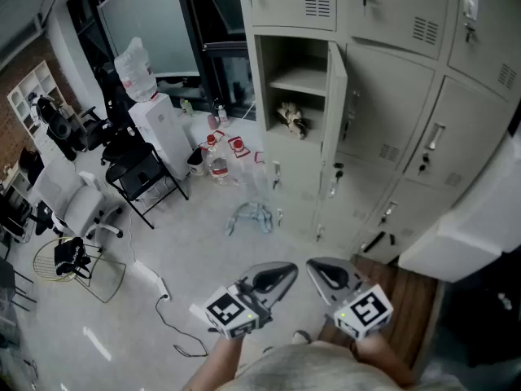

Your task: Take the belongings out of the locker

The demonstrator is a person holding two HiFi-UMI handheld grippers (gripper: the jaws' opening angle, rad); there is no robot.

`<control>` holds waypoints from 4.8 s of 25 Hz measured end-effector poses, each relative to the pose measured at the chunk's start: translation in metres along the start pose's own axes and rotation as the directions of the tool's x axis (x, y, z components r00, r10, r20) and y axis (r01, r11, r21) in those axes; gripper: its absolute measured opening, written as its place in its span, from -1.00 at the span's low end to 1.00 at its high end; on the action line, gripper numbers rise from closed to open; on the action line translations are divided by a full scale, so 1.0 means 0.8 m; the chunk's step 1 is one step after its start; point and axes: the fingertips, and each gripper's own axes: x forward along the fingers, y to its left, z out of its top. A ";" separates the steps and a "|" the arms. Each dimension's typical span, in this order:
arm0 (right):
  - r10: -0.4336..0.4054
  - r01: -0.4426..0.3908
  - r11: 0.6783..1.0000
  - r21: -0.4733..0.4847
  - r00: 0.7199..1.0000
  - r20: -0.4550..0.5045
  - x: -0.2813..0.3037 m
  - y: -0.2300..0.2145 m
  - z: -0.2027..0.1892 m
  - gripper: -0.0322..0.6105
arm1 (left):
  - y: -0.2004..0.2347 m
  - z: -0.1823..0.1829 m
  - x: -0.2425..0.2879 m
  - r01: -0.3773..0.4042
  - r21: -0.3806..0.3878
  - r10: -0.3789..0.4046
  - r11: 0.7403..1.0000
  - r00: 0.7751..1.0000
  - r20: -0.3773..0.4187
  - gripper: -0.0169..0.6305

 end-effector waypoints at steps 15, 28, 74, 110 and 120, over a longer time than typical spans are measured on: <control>0.070 -0.070 0.997 0.020 0.997 0.022 -0.001 -0.024 0.000 -0.89 | 0.013 -0.014 0.032 -0.007 0.010 0.008 1.000 1.000 -0.021 -0.93; 0.059 -0.060 0.996 0.059 0.998 0.021 0.032 -0.043 -0.006 -0.89 | 0.056 -0.015 0.028 -0.061 0.031 0.062 0.998 0.997 -0.037 -0.93; -0.339 0.347 0.936 0.064 0.934 -0.112 0.411 -0.267 0.012 -0.88 | 0.481 0.016 0.086 0.134 -0.006 -0.134 0.991 0.987 -0.085 -0.93; -0.599 0.606 0.795 -0.016 0.781 -0.176 0.458 -0.511 -0.036 -0.07 | 0.577 -0.020 0.223 0.117 -0.062 -0.125 0.991 0.981 -0.147 -0.94; -0.629 0.622 0.774 -0.121 0.732 -0.260 0.472 -0.544 -0.047 -0.07 | 0.583 -0.024 0.239 0.136 -0.074 -0.146 0.988 0.978 -0.149 -0.93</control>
